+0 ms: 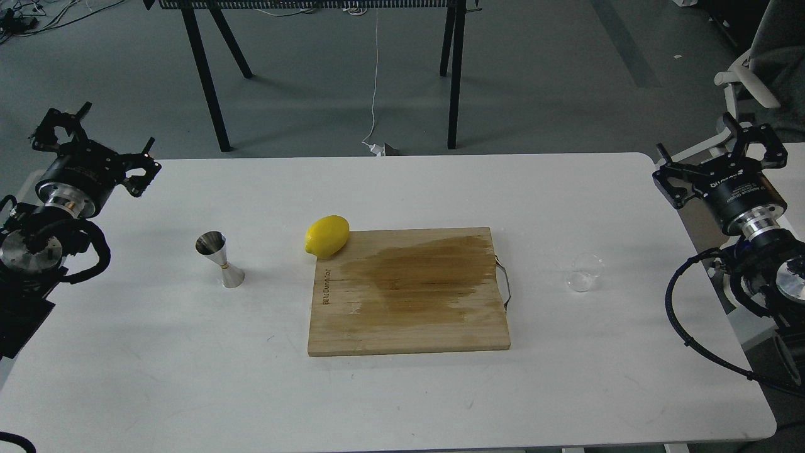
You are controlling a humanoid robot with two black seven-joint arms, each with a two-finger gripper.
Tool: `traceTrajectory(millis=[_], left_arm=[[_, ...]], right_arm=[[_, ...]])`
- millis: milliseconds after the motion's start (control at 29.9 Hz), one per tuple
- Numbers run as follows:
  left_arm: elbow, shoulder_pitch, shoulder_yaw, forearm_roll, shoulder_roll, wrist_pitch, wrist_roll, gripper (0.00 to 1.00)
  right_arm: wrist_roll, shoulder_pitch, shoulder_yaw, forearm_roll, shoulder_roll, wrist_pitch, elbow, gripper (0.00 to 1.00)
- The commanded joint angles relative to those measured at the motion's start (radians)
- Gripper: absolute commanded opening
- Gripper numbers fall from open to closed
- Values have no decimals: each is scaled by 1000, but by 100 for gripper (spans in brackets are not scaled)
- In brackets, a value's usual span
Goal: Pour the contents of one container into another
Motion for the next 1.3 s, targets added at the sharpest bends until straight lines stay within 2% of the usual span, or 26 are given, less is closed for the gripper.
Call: traceTrajectory(millis=[0, 301, 401, 602, 702, 936, 1271], left_arm=[[0, -1, -3, 0, 0, 0, 2, 100], [1, 2, -49, -23, -6, 0, 0, 100], [6, 1, -46, -18, 0, 0, 12, 100], [179, -51, -45, 171, 1, 0, 14, 100], [219, -93, -45, 273, 13, 0, 8, 100], [219, -122, -45, 368, 185, 0, 3, 100], [205, -147, -45, 523, 198, 0, 15, 100]], right_arm=[[0, 0, 0, -1, -2, 0, 0, 99], [0, -1, -2, 0, -2, 0, -2, 99], [0, -4, -2, 0, -2, 0, -2, 99], [0, -11, 1, 0, -14, 0, -2, 99], [0, -11, 1, 0, -15, 0, 0, 99], [0, -11, 0, 0, -12, 0, 1, 99], [0, -11, -2, 0, -9, 0, 0, 99]])
